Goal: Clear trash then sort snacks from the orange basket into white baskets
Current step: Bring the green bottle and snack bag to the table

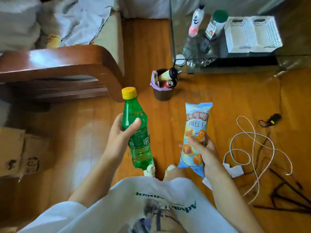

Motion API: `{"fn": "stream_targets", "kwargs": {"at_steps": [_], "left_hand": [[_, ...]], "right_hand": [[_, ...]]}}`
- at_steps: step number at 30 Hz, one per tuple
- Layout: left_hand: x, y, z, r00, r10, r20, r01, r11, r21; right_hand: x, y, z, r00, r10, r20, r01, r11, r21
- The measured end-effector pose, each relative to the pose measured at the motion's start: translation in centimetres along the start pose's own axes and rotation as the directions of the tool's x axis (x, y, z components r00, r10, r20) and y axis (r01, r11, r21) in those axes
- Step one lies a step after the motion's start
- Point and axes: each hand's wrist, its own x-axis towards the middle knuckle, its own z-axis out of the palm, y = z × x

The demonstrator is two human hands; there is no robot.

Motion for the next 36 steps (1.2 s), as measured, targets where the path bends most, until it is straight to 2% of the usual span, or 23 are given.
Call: {"fn": "stream_targets", "kwargs": {"at_steps": [6, 11, 17, 23, 29, 36], "left_hand": [[6.6, 1.4, 8.5, 0.998, -0.006, 0.061, 0.004, 1.0, 0.031], [13.0, 3.0, 17.6, 1.0, -0.011, 0.025, 0.01, 0.999, 0.04], [19.0, 7.1, 26.5, 0.999, 0.046, 0.007, -0.046, 0.999, 0.007], [23.7, 8.6, 30.7, 0.997, 0.05, -0.05, -0.051, 0.999, -0.014], [29.5, 8.6, 33.1, 0.993, 0.014, -0.113, -0.012, 1.0, 0.017], [39.5, 10.6, 35.9, 0.981, 0.012, -0.192, -0.004, 0.999, 0.042]], "right_hand": [[5.3, -5.0, -4.4, 0.997, 0.015, -0.08, -0.013, 1.0, 0.021], [11.5, -13.0, -10.0, 1.0, -0.015, -0.012, 0.015, 1.0, 0.016], [17.6, -22.8, -15.2, 0.997, -0.063, 0.042, 0.065, 0.996, -0.059], [22.9, -28.1, -17.7, 0.993, -0.04, 0.113, 0.048, 0.996, -0.074], [28.8, -32.0, -17.9, 0.996, 0.035, 0.081, -0.025, 0.993, -0.119], [37.8, -38.7, -16.6, 0.995, 0.051, 0.083, -0.038, 0.987, -0.156]]}}
